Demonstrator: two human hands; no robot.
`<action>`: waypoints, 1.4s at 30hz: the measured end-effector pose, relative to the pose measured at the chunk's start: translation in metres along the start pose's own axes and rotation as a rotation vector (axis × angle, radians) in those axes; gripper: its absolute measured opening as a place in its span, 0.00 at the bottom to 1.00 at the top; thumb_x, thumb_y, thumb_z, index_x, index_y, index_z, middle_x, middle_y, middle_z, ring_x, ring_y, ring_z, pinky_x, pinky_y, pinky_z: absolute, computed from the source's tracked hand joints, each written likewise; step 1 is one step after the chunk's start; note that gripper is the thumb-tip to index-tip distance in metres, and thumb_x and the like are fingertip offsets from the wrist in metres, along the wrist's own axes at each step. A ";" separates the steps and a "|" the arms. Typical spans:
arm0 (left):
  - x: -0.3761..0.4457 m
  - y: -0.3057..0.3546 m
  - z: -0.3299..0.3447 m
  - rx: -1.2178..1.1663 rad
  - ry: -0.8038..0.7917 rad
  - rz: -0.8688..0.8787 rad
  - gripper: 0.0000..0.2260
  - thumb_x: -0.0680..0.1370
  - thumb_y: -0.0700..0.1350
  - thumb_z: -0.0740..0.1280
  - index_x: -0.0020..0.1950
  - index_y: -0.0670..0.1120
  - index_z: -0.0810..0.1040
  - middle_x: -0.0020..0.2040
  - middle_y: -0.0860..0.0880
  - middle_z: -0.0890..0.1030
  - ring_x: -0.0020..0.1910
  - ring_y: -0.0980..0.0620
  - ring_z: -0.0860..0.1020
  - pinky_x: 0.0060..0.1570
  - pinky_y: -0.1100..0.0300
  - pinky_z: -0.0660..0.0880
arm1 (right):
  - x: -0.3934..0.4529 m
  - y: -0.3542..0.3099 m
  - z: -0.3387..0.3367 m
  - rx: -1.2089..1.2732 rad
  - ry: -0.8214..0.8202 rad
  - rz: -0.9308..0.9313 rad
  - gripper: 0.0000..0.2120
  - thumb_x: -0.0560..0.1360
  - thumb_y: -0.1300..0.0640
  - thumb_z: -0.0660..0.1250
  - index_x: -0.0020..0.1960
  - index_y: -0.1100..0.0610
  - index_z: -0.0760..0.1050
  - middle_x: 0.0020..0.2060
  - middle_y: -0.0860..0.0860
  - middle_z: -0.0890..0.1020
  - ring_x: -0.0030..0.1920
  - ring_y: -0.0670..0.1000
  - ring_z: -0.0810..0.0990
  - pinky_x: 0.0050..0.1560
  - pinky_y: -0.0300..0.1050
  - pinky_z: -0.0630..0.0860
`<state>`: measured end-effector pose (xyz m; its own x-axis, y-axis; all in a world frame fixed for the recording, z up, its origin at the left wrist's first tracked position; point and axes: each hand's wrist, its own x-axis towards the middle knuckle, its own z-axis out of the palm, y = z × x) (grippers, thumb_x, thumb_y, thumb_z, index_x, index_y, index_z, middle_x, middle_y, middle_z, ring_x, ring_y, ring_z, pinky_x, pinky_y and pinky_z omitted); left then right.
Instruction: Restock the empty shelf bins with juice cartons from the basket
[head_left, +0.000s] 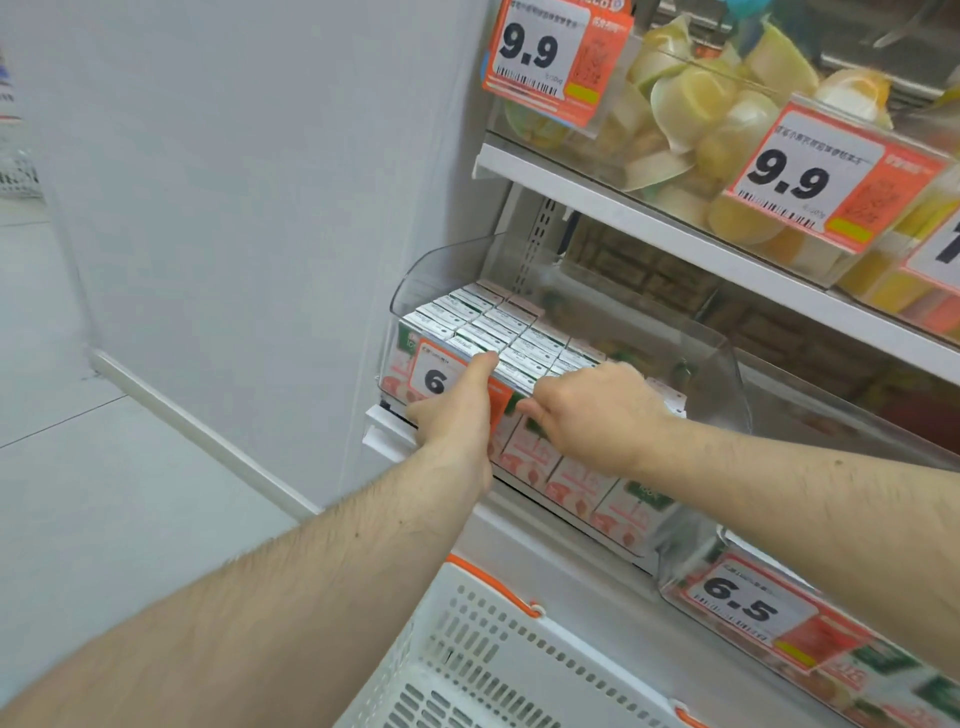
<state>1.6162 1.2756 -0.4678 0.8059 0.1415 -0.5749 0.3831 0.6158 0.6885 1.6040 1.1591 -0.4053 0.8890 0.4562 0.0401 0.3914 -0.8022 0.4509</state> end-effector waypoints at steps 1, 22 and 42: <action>0.000 0.001 0.001 -0.009 -0.016 0.000 0.36 0.63 0.59 0.76 0.64 0.47 0.65 0.50 0.46 0.80 0.43 0.46 0.82 0.36 0.50 0.82 | 0.002 0.002 -0.001 -0.010 0.006 -0.002 0.19 0.83 0.41 0.47 0.43 0.52 0.65 0.41 0.51 0.81 0.43 0.59 0.80 0.44 0.50 0.74; 0.025 -0.013 0.022 0.344 0.114 0.203 0.51 0.50 0.66 0.64 0.69 0.43 0.68 0.65 0.45 0.68 0.68 0.46 0.64 0.66 0.46 0.68 | 0.015 0.017 0.020 0.000 -0.020 -0.072 0.19 0.84 0.43 0.47 0.40 0.53 0.63 0.30 0.46 0.69 0.32 0.54 0.70 0.39 0.47 0.72; -0.044 -0.031 0.042 0.502 0.192 0.340 0.44 0.64 0.60 0.72 0.72 0.41 0.60 0.68 0.42 0.62 0.65 0.40 0.67 0.62 0.43 0.71 | -0.067 0.014 -0.001 0.291 0.167 0.093 0.05 0.77 0.60 0.60 0.51 0.56 0.73 0.41 0.52 0.73 0.46 0.61 0.78 0.38 0.49 0.69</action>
<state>1.5874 1.2180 -0.4452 0.8426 0.4301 -0.3241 0.3222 0.0797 0.9433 1.5491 1.1180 -0.4007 0.8821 0.4136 0.2252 0.3834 -0.9084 0.1668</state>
